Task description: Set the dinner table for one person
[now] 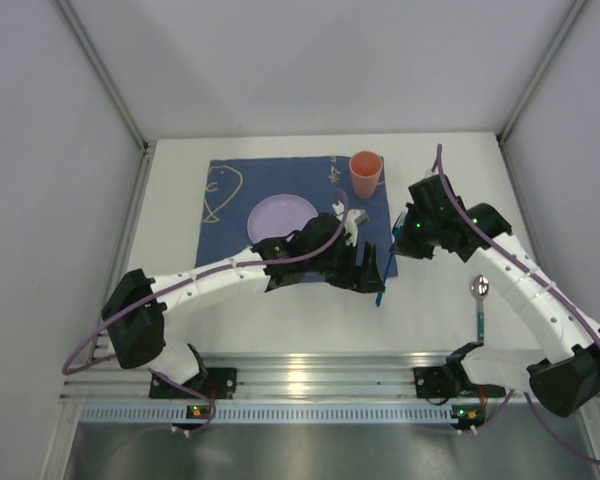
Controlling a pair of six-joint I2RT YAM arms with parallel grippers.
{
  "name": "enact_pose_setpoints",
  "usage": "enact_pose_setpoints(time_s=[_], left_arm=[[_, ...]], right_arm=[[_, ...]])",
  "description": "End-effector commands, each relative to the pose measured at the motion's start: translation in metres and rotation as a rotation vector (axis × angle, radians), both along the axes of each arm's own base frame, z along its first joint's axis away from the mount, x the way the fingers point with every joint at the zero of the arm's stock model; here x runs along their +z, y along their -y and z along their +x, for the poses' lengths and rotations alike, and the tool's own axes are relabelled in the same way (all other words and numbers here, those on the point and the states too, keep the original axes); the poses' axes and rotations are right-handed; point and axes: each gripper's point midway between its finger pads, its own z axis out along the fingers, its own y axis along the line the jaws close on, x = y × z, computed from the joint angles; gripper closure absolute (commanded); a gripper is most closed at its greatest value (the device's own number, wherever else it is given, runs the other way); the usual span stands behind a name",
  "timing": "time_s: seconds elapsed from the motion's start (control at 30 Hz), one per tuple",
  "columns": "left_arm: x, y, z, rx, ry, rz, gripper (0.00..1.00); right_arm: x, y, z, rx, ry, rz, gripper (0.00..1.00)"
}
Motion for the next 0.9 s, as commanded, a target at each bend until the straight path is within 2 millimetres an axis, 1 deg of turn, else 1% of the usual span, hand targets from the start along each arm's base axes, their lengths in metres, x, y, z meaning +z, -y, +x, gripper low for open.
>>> enact_pose_setpoints(time_s=[0.0,0.1,0.13,0.2,0.23,0.27,0.33,0.37,0.4,0.47,0.53,0.57,0.6,0.63,0.67,0.7,0.73,0.77,0.8,0.83,0.87], left_arm=[[0.033,0.021,0.004,-0.035,0.052,-0.108,0.2],[0.026,0.024,-0.002,-0.065,0.029,-0.109,0.23],[0.022,0.026,-0.004,-0.078,0.014,-0.107,0.3],[0.016,0.03,-0.007,-0.091,-0.007,-0.103,0.37],[0.011,0.032,-0.008,-0.093,-0.018,-0.094,0.43],[0.01,0.033,-0.011,-0.111,-0.032,-0.098,0.62],[0.011,0.037,-0.011,-0.119,-0.036,-0.105,0.82],[0.011,0.037,-0.01,-0.117,-0.032,-0.105,1.0],[0.011,0.036,-0.01,-0.111,-0.035,-0.097,1.0],[0.013,0.035,-0.009,-0.103,-0.029,-0.105,1.0],[0.014,0.029,-0.008,-0.104,-0.034,-0.1,1.0],[0.012,0.024,-0.007,-0.108,-0.038,-0.088,1.0],[0.008,0.018,-0.006,-0.108,-0.048,-0.073,1.0],[0.009,0.006,-0.001,-0.09,-0.055,-0.067,1.0],[0.008,-0.002,0.004,-0.08,-0.058,-0.063,1.0],[0.004,-0.016,0.005,-0.065,-0.073,-0.056,1.0],[0.001,-0.032,0.015,-0.043,-0.107,-0.06,1.0],[-0.002,-0.043,0.021,-0.028,-0.117,-0.056,1.0],[-0.006,-0.058,0.022,-0.009,-0.124,-0.052,1.0],[-0.006,-0.077,0.039,0.035,-0.132,-0.062,1.0],[-0.006,-0.089,0.045,0.05,-0.132,-0.07,1.0]], right_arm=[[0.011,-0.007,0.0,0.022,0.024,0.034,1.0],[0.014,-0.009,0.001,0.024,0.027,0.044,1.0],[0.016,-0.011,0.002,0.023,0.03,0.053,1.0],[0.021,-0.016,0.002,0.027,0.029,0.082,1.0],[0.024,-0.018,0.002,0.028,0.034,0.095,1.0],[0.027,-0.02,0.003,0.023,0.038,0.109,1.0],[0.034,-0.029,0.003,0.036,0.038,0.16,1.0],[0.036,-0.032,0.003,0.035,0.036,0.181,1.0],[0.039,-0.038,0.005,0.047,0.041,0.209,1.0],[0.04,-0.042,0.005,0.051,0.04,0.231,1.0],[0.045,-0.047,0.007,0.077,0.053,0.248,1.0],[0.043,-0.048,0.008,0.104,0.057,0.231,0.97],[0.045,-0.05,0.009,0.127,0.061,0.229,0.55],[0.05,-0.05,0.01,0.139,0.072,0.223,0.31],[0.051,-0.048,0.011,0.154,0.079,0.204,0.16],[0.052,-0.045,0.012,0.15,0.089,0.183,0.01],[0.055,-0.041,0.013,0.148,0.093,0.165,0.0],[0.055,-0.039,0.014,0.151,0.1,0.145,0.0],[0.055,-0.035,0.015,0.144,0.105,0.126,0.0],[0.057,-0.033,0.015,0.143,0.109,0.119,0.0],[0.056,-0.031,0.013,0.146,0.106,0.11,0.0]])
